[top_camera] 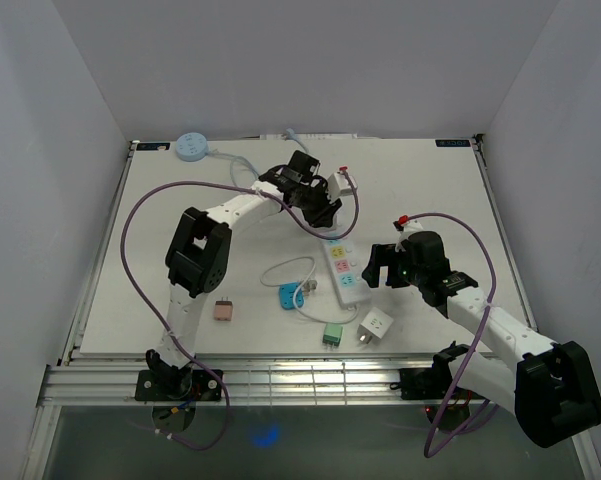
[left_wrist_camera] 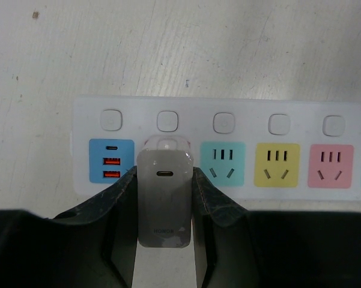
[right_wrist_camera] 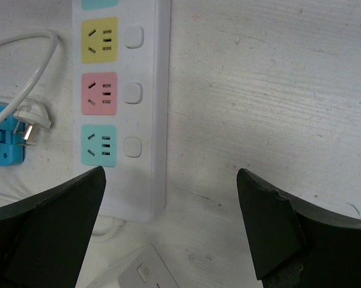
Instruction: Insert the plug
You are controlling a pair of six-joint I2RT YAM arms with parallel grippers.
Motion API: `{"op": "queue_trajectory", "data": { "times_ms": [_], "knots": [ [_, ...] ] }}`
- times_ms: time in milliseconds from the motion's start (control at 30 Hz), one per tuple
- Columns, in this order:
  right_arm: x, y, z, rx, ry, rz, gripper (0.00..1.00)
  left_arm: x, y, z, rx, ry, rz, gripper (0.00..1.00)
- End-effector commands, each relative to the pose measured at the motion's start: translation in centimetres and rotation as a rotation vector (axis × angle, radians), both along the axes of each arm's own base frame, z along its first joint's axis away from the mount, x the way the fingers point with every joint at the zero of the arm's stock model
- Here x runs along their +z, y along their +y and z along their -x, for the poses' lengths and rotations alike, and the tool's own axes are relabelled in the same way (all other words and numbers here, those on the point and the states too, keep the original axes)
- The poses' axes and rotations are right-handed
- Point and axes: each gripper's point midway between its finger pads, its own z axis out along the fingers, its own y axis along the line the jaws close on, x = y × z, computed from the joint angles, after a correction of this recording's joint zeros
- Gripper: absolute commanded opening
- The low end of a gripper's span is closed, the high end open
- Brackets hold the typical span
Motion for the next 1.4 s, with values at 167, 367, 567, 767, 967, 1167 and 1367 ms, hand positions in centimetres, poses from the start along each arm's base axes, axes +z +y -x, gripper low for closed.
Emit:
{"op": "queue_trajectory", "data": {
  "times_ms": [167, 367, 567, 767, 967, 1167, 1367],
  "knots": [
    [0.3, 0.2, -0.4, 0.014, -0.026, -0.008, 0.95, -5.4, 3.0, 4.2, 0.018, 0.2, -0.133, 0.0],
    [0.4, 0.1, -0.3, 0.012, -0.029, -0.012, 0.95, -4.5, 2.4, 3.4, 0.022, 0.185, -0.125, 0.06],
    [0.4, 0.2, -0.3, 0.014, -0.031, -0.013, 0.95, -3.0, 2.0, 2.2, 0.028, 0.131, -0.115, 0.17],
    [0.4, 0.1, -0.3, 0.01, -0.03, -0.014, 0.95, -1.1, 0.9, 0.9, 0.013, 0.09, -0.081, 0.2],
    [0.4, -0.1, -0.3, 0.005, -0.029, -0.013, 0.95, -0.8, 0.4, 0.5, 0.008, 0.11, -0.091, 0.41],
    [0.3, 0.0, -0.3, 0.008, -0.025, -0.014, 0.95, 0.8, 0.2, 0.2, -0.008, 0.068, -0.072, 0.52],
    [0.2, -0.1, -0.3, 0.006, -0.024, -0.013, 0.95, 3.0, -0.1, 0.1, -0.019, 0.027, -0.037, 0.61]
  ]
}}
